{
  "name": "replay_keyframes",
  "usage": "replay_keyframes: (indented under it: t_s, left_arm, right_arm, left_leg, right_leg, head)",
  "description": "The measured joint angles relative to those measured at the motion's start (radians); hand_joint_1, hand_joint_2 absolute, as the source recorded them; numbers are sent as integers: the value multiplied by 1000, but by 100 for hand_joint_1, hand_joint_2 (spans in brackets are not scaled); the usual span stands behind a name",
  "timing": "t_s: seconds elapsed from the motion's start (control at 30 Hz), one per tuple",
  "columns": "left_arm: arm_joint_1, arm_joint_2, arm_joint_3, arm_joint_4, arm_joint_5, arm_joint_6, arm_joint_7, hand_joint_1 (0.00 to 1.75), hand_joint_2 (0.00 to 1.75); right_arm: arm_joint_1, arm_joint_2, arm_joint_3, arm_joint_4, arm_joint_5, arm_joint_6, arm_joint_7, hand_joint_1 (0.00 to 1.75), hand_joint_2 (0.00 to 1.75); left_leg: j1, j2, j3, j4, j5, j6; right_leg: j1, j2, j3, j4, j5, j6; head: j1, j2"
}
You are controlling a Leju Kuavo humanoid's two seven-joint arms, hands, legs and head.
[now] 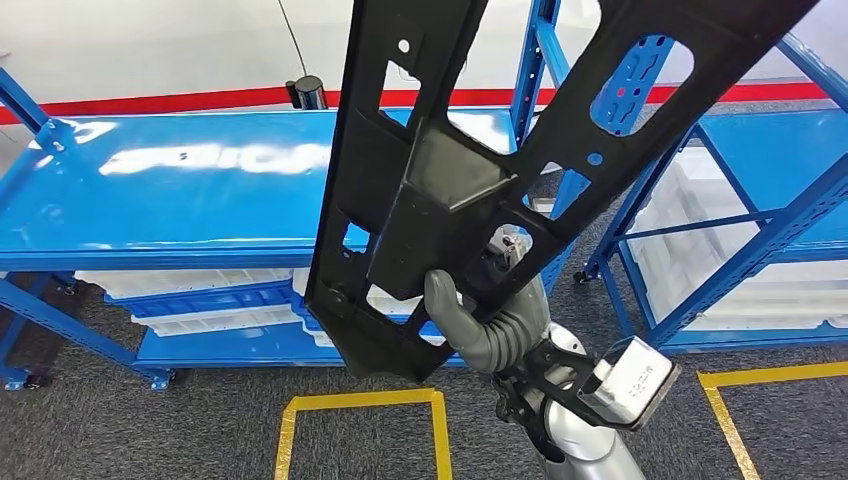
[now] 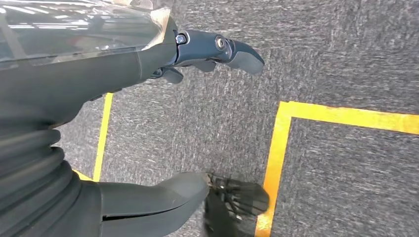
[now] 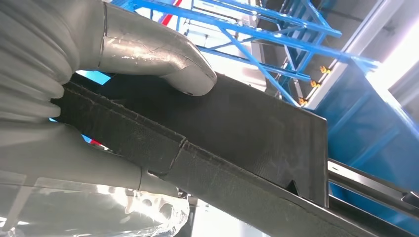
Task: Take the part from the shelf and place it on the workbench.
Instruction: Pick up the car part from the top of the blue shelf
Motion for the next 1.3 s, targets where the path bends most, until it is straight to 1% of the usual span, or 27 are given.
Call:
replay_keyframes:
  t_s: [0.03, 0.07, 0.13, 0.2, 0.27, 0.3, 0.33, 0.37, 0.43, 0.5, 0.53, 0.6, 0.63, 0.67, 0.73, 0.77, 0.8, 0.83, 0.87, 0.9, 0.97, 1.03, 1.07, 1.13, 1.17, 1.23, 1.3]
  left_arm:
    - [0, 0, 0, 0, 1, -2, -2, 0, 175]
    - [0, 0, 2, 0, 3, -3, -4, 0, 175]
    - [1, 0, 5, 0, 5, -4, -7, 0, 175]
    - [0, 0, 10, 0, 4, -6, -9, 0, 175]
    - [0, 0, 14, -1, 4, -8, -10, 0, 175]
    - [1, 0, 15, -1, 4, -8, -11, 0, 175]
    - [1, -1, 15, -1, 4, -9, -12, 0, 175]
    - [1, -1, 16, -1, 4, -9, -14, 0, 175]
    - [1, -2, 16, -1, 4, -9, -17, 0, 175]
    - [1, -2, 16, -1, 4, -9, -19, 0, 175]
    - [2, -2, 16, -1, 4, -9, -19, 0, 175]
    - [3, -1, 17, 0, 4, -9, -21, 0, 175]
    - [3, -1, 18, 0, 4, -10, -21, 0, 175]
    - [4, -1, 19, 0, 4, -11, -21, 0, 175]
    - [5, -1, 22, 0, 4, -14, -22, 0, 175]
    - [5, -1, 23, 0, 4, -15, -22, 0, 175]
    - [5, -1, 24, 0, 4, -15, -22, 0, 175]
    - [4, -1, 24, 0, 3, -15, -24, 0, 175]
    - [4, -1, 24, 0, 1, -15, -26, 0, 175]
    - [4, -1, 24, 0, -2, -16, -28, 0, 175]
    - [2, 0, 24, -1, -6, -16, -31, 0, 175]
    - [-4, 2, 24, -2, -9, -16, -32, 0, 175]
    - [-6, 2, 24, -2, -10, -16, -32, 0, 175]
    - [-5, 2, 25, -2, -12, -16, -33, 0, 175]
    - [-4, 2, 25, -2, -13, -16, -32, 0, 175]
    - [-3, 2, 25, -2, -13, -16, -31, 0, 175]
    - [-2, 2, 25, -2, -13, -16, -28, 0, 175]
  right_arm:
    - [2, 0, 0, -1, 5, 5, -1, 175, 175]
    - [4, 0, 0, -2, 10, 11, -2, 175, 175]
    - [9, -2, 2, -2, 19, 22, -2, 175, 175]
    - [15, -6, 5, -2, 25, 27, -3, 175, 175]
    - [22, -13, 7, -2, 27, 30, -6, 175, 175]
    - [27, -16, 8, -1, 28, 32, -8, 175, 175]
    - [31, -20, 9, -1, 29, 33, -10, 175, 175]
    - [35, -22, 10, -1, 30, 34, -12, 175, 175]
    - [38, -27, 11, 0, 32, 35, -15, 175, 175]
    - [39, -28, 13, -1, 35, 35, -19, 175, 175]
    - [40, -29, 13, -1, 36, 35, -20, 175, 175]
    - [44, -31, 14, 0, 37, 36, -21, 175, 175]
    - [45, -31, 14, 0, 38, 36, -22, 175, 175]
    - [45, -31, 16, 0, 39, 36, -22, 175, 175]
    - [45, -30, 18, 0, 42, 36, -23, 175, 175]
    - [45, -30, 19, 0, 43, 36, -23, 175, 175]
    - [46, -30, 19, 0, 44, 36, -23, 175, 175]
    - [46, -30, 19, 1, 45, 36, -23, 175, 175]
    - [47, -30, 20, 1, 46, 36, -23, 175, 175]
    - [48, -30, 20, 1, 48, 35, -24, 175, 175]
    - [48, -28, 20, 1, 54, 33, -25, 175, 175]
    - [48, -25, 20, 1, 61, 32, -26, 175, 175]
    - [47, -24, 20, 1, 62, 32, -26, 175, 175]
    - [47, -23, 22, 1, 63, 31, -26, 175, 175]
    - [46, -23, 23, 1, 63, 31, -26, 175, 175]
    - [46, -23, 25, 2, 63, 31, -27, 175, 175]
    - [46, -24, 28, 4, 64, 32, -27, 175, 175]
  left_leg:
    - [-4, -1, 20, -34, -8, 6]
    - [-9, -1, 22, -46, -7, 13]
    - [-9, 5, 7, -53, 13, 31]
    - [-6, 11, -17, -60, 40, 47]
    - [-7, 14, -45, -59, 64, 52]
    - [-8, 15, -59, -59, 76, 52]
    - [-8, 16, -75, -57, 89, 51]
    - [-8, 17, -91, -56, 100, 48]
    - [-7, 18, -121, -47, 120, 41]
    - [-10, 18, -144, -33, 134, 32]
    - [-11, 18, -151, -28, 141, 27]
    - [-10, 17, -157, -25, 155, 16]
    - [-7, 16, -162, -20, 147, 9]
    - [-5, 14, -169, -2, 121, 3]
    - [-1, 11, -195, 86, 22, -11]
    - [0, 10, -210, 152, -27, -16]
    - [2, 10, -221, 214, -56, -19]
    - [3, 9, -222, 256, -61, -20]
    - [4, 9, -208, 266, -45, -20]
    - [4, 10, -175, 237, -17, -17]
    - [1, 31, -70, 103, 17, -9]
    - [-7, 54, 9, -18, 4, 5]
    - [-12, 56, 23, -46, -4, 13]
    - [-16, 43, 13, -56, 5, 32]
    - [-15, 36, 6, -59, 13, 42]
    - [-13, 23, -10, -62, 32, 58]
    - [-15, 7, -30, -61, 47, 63]
  right_leg:
    - [0, -1, -3, -1, 8, 7]
    - [0, -2, -5, -3, 16, 15]
    - [-3, -2, -14, 4, 16, 25]
    - [-2, -1, -43, 68, -48, 17]
    - [-2, -1, -78, 196, -138, 9]
    - [-2, -1, -87, 253, -161, 12]
    - [-2, -1, -81, 285, -162, 21]
    - [-2, -1, -60, 282, -146, 32]
    - [-3, -1, 34, 174, -107, 48]
    - [0, 0, 133, 30, -113, 41]
    - [2, 1, 156, -11, -124, 32]
    - [2, 1, 152, -28, -126, 15]
    - [0, 1, 143, -27, -119, 5]
    - [-3, -1, 135, -26, -110, -6]
    - [-5, -3, 115, -27, -88, -21]
    - [-4, -4, 103, -26, -76, -24]
    - [-3, -4, 89, -24, -64, -24]
    - [-2, -4, 75, -22, -53, -23]
    - [-1, -4, 59, -19, -44, -21]
    - [-1, -7, 45, -17, -36, -20]
    - [2, -15, 28, -14, -23, -14]
    - [8, -28, 22, -13, -12, -4]
    - [9, -37, 21, -13, -7, 3]
    - [7, -50, 17, -8, -4, 15]
    - [6, -45, 8, 9, -15, 17]
    - [3, -22, -35, 107, -74, 12]
    - [2, -8, -86, 245, -141, 8]
  head:
    - [0, 0]
    - [1, 0]
    - [0, 0]
    - [2, 0]
    - [3, 0]
    - [3, 0]
    - [3, 0]
    - [3, 0]
    - [3, 0]
    - [2, 0]
    - [2, 0]
    - [2, 0]
    - [2, 0]
    - [1, 0]
    - [0, 0]
    - [0, 0]
    - [0, 0]
    - [0, 0]
    - [0, 0]
    - [0, 0]
    - [0, 0]
    - [0, 0]
    - [0, 0]
    - [0, 0]
    - [1, 0]
    - [2, 0]
    - [3, 0]
